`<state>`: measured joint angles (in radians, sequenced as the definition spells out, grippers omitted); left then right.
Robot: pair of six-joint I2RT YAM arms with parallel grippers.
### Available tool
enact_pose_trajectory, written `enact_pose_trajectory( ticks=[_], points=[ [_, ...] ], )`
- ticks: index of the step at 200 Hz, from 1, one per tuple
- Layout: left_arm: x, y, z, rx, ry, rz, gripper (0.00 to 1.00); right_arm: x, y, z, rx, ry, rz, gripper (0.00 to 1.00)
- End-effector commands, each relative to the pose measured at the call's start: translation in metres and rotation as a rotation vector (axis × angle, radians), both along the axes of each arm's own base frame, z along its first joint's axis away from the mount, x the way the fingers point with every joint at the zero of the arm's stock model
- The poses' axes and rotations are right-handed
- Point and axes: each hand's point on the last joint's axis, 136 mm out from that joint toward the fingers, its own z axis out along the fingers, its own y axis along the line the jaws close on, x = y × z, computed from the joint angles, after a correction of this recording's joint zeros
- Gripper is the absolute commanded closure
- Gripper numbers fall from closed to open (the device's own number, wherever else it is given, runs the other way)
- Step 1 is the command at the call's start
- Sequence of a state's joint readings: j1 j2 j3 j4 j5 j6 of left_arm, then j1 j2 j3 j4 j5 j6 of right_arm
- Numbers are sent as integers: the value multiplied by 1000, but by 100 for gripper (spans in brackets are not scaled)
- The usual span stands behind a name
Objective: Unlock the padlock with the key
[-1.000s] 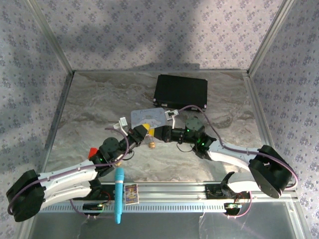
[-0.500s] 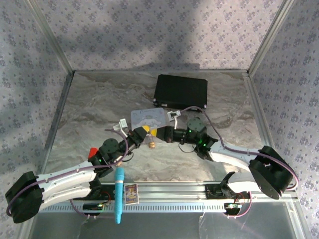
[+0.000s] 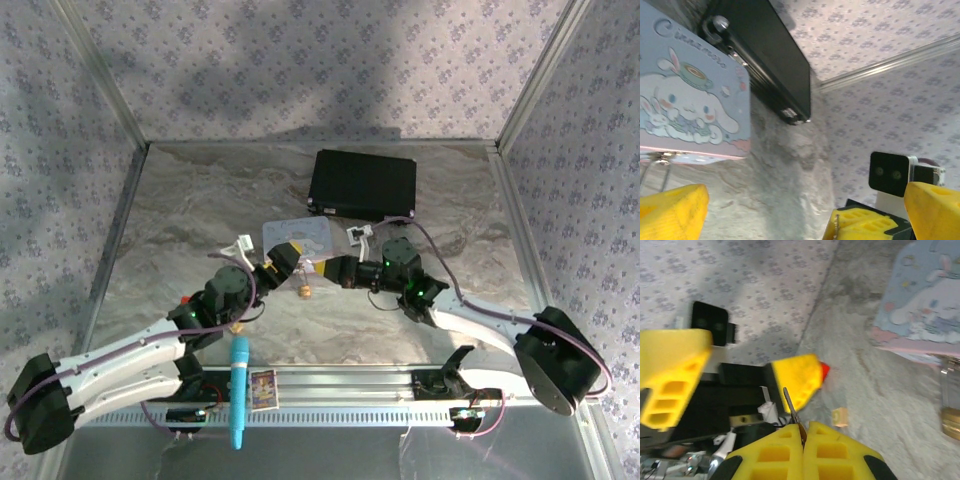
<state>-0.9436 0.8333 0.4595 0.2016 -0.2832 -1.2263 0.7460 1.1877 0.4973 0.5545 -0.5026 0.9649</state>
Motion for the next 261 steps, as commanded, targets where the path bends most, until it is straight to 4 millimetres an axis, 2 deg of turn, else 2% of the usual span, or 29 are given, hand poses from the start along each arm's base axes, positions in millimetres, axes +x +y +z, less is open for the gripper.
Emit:
enact_pose_trajectory(
  ticks=[1, 24, 66, 106, 129, 161, 203, 237, 249, 261],
  points=[
    [0, 14, -30, 285, 79, 0, 2, 0, -16, -29, -146, 17, -45, 100],
    [-1, 3, -55, 415, 119, -90, 6, 1, -29, -42, -238, 18, -85, 100],
    [5, -13, -92, 493, 141, -159, 23, 1, -46, -73, -369, 71, -131, 100],
    [14, -28, -119, 581, 139, -226, 25, -1, -50, -86, -385, 94, -145, 100],
    [18, -35, -138, 563, 154, -250, 27, -3, -50, -89, -385, 97, -140, 100],
    [23, -44, -152, 562, 159, -262, 30, -4, -53, -94, -389, 104, -143, 100],
    [24, -40, -169, 619, 188, -251, 33, -4, -53, -94, -392, 104, -144, 100],
    [23, -38, -178, 666, 193, -254, 46, -3, -53, -98, -396, 110, -146, 100],
    [21, -39, -180, 679, 192, -259, 47, -3, -51, -100, -399, 115, -142, 100],
    [19, -40, -181, 695, 193, -264, 54, -2, -51, -103, -403, 120, -142, 100]
  ],
)
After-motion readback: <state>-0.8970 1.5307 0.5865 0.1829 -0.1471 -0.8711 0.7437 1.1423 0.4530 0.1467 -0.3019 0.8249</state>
